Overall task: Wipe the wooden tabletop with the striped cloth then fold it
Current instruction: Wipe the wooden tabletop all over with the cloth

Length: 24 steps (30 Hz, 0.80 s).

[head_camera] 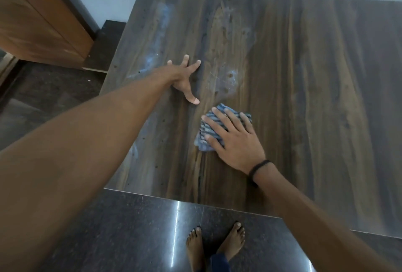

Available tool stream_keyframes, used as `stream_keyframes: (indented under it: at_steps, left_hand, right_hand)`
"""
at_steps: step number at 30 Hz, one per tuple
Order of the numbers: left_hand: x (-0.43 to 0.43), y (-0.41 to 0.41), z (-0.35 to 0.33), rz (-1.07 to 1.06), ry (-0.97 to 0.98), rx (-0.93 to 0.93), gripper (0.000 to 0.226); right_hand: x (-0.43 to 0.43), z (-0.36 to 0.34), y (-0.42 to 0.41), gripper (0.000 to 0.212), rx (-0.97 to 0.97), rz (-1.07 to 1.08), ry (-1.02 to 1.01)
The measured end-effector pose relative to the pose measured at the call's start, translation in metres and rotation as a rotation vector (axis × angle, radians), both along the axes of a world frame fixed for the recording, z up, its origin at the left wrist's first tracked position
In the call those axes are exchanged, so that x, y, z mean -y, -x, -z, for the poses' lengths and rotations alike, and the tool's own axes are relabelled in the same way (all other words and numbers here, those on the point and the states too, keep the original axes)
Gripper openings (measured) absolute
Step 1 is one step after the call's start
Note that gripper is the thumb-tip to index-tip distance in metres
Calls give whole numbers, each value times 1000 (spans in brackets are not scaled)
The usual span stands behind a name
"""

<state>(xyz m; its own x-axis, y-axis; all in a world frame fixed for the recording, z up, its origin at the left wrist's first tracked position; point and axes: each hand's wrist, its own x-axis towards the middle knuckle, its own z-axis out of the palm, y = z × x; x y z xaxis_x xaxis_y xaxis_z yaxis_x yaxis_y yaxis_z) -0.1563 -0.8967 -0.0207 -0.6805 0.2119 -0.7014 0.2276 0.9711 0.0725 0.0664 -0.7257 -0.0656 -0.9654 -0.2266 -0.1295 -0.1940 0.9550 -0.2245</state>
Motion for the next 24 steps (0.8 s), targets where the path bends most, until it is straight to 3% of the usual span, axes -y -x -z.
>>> stream_keyframes:
  at_steps: [2, 6, 11, 15, 20, 24]
  left_hand:
    - [1, 5, -9, 41, 42, 34, 146]
    - [0, 2, -5, 55, 87, 27, 153]
    - [-6, -9, -1, 28, 75, 10, 156]
    - [-5, -12, -10, 5, 35, 3, 151]
    - [-7, -15, -8, -6, 49, 7, 153]
    - [-6, -13, -10, -17, 42, 25, 152]
  right_hand:
    - [-23, 0, 0, 56, 11, 21, -21]
    - [-23, -4, 57, 58, 39, 342, 37]
    - [-22, -3, 33, 57, 38, 59, -20]
    - [-28, -2, 83, 57, 15, 390, 48]
    - [-20, -3, 57, 62, 46, 74, -11]
    - [-46, 0, 97, 61, 6, 357, 27]
